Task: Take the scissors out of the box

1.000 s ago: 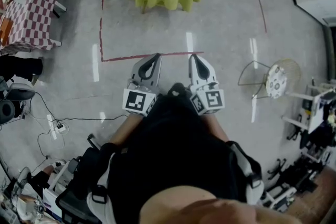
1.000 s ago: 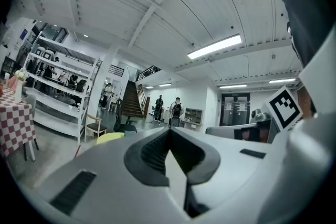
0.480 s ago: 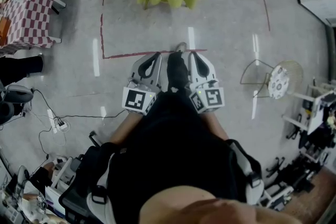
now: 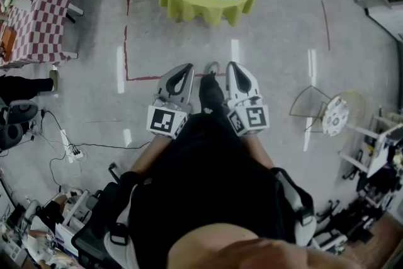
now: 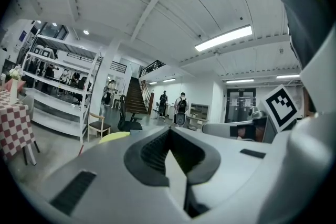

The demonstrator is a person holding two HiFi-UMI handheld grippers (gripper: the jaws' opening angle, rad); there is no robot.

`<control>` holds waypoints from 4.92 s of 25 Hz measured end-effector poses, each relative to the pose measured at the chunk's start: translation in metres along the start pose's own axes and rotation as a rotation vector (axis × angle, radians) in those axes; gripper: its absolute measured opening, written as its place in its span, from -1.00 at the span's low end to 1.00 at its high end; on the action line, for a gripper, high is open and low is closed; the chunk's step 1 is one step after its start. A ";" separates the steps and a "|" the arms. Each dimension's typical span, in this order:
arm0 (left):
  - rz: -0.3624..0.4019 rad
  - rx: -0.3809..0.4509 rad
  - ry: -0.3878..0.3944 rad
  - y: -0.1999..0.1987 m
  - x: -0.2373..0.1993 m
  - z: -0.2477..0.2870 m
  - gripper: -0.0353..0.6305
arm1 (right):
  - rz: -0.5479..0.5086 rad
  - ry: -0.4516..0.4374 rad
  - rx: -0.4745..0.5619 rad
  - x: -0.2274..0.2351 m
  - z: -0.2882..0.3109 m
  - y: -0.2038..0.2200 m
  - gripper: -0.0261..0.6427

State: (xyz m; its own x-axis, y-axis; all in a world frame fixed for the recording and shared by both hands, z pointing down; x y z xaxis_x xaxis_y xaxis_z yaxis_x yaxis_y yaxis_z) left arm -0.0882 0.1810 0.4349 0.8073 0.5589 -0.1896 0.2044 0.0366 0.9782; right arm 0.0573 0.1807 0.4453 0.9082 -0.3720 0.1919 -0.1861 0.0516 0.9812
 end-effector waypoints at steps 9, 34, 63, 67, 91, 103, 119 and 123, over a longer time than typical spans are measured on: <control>0.021 -0.034 0.025 0.006 -0.003 0.123 -0.90 | 0.009 -0.017 -0.007 0.089 0.078 -0.022 -0.93; 0.008 -0.034 -0.030 0.012 -0.060 0.298 -0.90 | 0.025 -0.040 -0.095 0.214 0.232 -0.014 -0.93; -0.067 -0.123 0.050 0.029 -0.221 0.441 -0.90 | -0.029 0.093 -0.683 0.282 0.403 0.186 -0.81; -0.082 -0.135 0.046 0.026 -0.232 0.446 -0.90 | -0.044 0.106 -0.820 0.288 0.413 0.220 -0.76; -0.124 -0.187 -0.016 0.053 -0.276 0.459 -0.90 | -0.098 0.187 -1.309 0.328 0.414 0.335 -0.62; -0.107 -0.176 -0.023 0.053 -0.268 0.443 -0.90 | 0.095 0.121 -1.295 0.299 0.403 0.343 -0.67; -0.036 -0.127 0.017 0.036 -0.190 0.401 -0.90 | 0.073 0.130 -1.045 0.303 0.381 0.276 -0.68; -0.035 -0.108 0.016 0.031 -0.158 0.388 -0.90 | -0.016 0.158 -0.912 0.322 0.369 0.244 -0.68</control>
State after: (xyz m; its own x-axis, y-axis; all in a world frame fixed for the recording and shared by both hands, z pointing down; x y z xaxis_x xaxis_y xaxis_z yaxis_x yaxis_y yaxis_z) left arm 0.0050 -0.2275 0.4619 0.7915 0.5691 -0.2230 0.1707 0.1445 0.9747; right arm 0.1659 -0.2680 0.7381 0.9612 -0.2515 0.1130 0.1331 0.7822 0.6086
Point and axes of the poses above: the fingertips, and each gripper's own axes: z forward along the fingers, x to its right, y out of its underside, the point moved 3 cm from there along -z, backward along the fingers, and after that the axes turned 11 degrees about x, right-handed, at the moved point
